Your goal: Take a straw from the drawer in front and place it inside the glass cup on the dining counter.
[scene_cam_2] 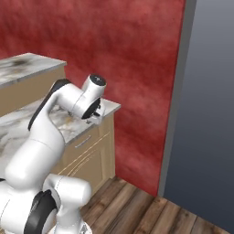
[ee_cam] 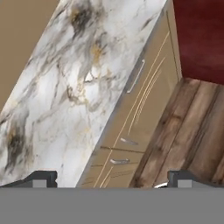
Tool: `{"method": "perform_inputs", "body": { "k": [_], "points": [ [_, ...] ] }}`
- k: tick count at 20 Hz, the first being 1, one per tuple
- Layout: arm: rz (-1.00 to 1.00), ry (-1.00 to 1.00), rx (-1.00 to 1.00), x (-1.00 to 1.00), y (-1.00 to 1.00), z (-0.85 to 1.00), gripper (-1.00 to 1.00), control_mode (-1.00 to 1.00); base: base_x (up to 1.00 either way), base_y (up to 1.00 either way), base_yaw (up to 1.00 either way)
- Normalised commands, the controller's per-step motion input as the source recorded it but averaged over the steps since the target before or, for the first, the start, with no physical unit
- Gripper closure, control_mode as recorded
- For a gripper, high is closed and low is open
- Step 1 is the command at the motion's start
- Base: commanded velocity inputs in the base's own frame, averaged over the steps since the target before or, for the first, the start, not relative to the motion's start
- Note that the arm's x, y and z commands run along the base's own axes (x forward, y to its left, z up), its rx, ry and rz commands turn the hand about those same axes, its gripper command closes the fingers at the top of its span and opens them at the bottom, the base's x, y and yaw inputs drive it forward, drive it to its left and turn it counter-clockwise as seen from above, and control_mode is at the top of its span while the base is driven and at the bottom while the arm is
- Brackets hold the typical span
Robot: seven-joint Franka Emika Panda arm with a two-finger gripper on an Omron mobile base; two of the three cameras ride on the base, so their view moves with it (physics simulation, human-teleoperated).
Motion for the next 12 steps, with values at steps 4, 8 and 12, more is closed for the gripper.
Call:
{"method": "perform_inputs", "body": {
  "k": [4, 8, 12],
  "points": [
    [0.0, 0.0, 0.19, 0.0, 0.0, -0.08, -1.0, -1.0, 0.0, 0.0, 0.0],
    [0.0, 0.0, 0.17, 0.01, 0.0, -0.12, -1.0, -1.0, 0.0, 0.0, 0.0],
    [0.0, 0.0, 0.13, 0.02, 0.0, -0.17, -1.0, -1.0, 0.0, 0.0, 0.0]
  ]
}}
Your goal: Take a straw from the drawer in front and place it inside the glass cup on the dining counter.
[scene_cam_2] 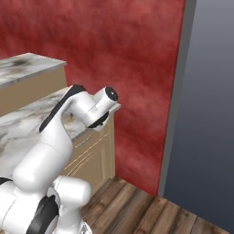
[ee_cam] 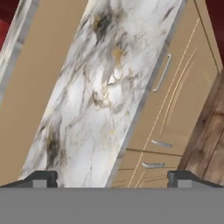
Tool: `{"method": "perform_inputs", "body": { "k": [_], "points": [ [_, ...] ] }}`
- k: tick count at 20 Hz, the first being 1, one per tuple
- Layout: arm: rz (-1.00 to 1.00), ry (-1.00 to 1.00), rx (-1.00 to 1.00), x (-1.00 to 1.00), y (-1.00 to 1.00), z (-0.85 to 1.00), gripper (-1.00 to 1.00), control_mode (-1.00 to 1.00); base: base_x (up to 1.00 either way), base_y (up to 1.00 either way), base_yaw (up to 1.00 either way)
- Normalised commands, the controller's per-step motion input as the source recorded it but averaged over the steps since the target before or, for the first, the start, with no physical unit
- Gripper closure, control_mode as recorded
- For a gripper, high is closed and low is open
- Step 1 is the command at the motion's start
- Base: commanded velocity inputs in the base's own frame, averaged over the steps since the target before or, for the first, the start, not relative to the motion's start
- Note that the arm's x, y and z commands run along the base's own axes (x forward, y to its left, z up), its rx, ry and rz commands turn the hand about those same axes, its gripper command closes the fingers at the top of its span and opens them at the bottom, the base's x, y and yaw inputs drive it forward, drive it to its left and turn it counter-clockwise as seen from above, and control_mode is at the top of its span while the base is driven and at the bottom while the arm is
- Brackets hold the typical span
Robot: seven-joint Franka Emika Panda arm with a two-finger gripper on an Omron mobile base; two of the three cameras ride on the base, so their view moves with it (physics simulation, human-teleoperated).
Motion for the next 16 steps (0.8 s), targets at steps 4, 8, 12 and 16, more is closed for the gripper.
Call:
{"method": "perform_inputs", "body": {
  "k": [4, 8, 12, 16],
  "points": [
    [0.0, 0.0, 0.03, 0.0, 0.02, -0.29, -1.0, -1.0, 0.0, 0.0, 0.0],
    [0.0, 0.0, 0.05, 0.0, 0.01, -0.18, -1.0, -1.0, 0.0, 0.0, 0.0],
    [0.0, 0.0, 0.08, 0.0, 0.0, -0.11, -1.0, -1.0, 0.0, 0.0, 0.0],
    [0.0, 0.0, 0.13, 0.0, 0.0, -0.11, -1.0, -1.0, 0.0, 0.0, 0.0]
  ]
}}
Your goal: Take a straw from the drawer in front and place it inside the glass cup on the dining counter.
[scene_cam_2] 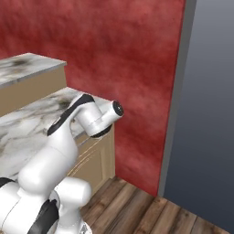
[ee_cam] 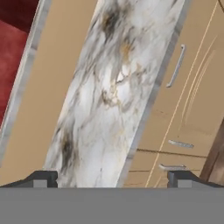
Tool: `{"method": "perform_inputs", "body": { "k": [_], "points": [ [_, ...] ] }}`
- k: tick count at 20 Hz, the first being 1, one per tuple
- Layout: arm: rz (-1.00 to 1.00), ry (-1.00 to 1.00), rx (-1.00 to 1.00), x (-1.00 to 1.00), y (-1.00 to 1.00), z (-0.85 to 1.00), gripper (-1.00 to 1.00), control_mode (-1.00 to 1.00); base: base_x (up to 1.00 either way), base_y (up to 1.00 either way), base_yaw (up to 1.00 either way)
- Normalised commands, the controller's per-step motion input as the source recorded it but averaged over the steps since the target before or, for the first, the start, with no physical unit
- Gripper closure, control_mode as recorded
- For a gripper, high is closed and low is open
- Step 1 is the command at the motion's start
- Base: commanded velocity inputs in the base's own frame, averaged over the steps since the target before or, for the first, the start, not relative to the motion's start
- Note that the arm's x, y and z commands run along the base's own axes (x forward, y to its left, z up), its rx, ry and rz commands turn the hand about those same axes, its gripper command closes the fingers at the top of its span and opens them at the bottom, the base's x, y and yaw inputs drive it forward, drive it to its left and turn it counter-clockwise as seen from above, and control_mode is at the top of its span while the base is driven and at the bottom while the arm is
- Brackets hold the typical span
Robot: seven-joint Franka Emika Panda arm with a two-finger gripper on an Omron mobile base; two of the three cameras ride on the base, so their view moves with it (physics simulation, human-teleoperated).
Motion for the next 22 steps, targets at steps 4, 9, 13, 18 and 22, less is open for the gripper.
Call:
{"method": "perform_inputs", "body": {
  "k": [4, 9, 13, 18, 22],
  "points": [
    [0.0, 0.0, 0.1, 0.0, 0.0, -0.23, -1.0, -1.0, 0.0, 0.0, 0.0],
    [0.0, 0.0, 0.07, 0.05, 0.0, -0.27, -1.0, -1.0, 0.0, 0.0, 0.0],
    [0.0, 0.0, 0.05, 0.02, 0.0, -0.3, -1.0, -1.0, 0.0, 0.0, 0.0],
    [0.0, 0.0, 0.02, 0.01, 0.0, -0.29, -1.0, -1.0, 0.0, 0.0, 0.0],
    [0.0, 0.0, 0.04, 0.03, 0.0, -0.24, -1.0, -1.0, 0.0, 0.0, 0.0]
  ]
}}
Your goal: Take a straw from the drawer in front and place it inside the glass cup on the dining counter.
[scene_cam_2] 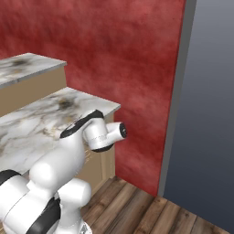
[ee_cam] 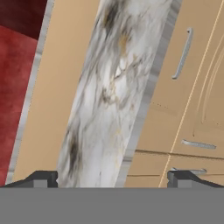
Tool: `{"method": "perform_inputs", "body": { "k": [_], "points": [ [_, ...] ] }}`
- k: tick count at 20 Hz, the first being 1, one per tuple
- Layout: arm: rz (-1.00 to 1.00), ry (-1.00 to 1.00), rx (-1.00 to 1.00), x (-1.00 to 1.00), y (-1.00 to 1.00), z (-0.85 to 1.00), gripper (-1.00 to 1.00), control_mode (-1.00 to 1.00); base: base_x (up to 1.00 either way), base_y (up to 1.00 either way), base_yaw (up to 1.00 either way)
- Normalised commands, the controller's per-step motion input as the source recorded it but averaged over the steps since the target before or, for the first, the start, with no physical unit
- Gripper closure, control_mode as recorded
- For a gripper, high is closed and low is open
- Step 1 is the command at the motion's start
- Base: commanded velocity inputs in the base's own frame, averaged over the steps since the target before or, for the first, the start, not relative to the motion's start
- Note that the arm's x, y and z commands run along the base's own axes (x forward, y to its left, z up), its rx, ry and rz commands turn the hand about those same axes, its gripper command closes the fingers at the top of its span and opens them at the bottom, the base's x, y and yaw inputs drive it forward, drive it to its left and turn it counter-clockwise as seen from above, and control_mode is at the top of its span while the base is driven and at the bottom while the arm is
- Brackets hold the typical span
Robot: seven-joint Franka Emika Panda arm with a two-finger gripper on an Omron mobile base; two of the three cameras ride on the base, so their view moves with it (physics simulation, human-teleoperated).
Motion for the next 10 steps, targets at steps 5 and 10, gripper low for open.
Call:
{"method": "perform_inputs", "body": {
  "k": [5, 10],
  "points": [
    [0.0, 0.0, 0.06, 0.03, 0.0, -0.18, -1.0, -1.0, 0.0, 0.0, 0.0],
    [0.0, 0.0, 0.06, 0.03, 0.0, -0.16, -1.0, -1.0, 0.0, 0.0, 0.0]
  ]
}}
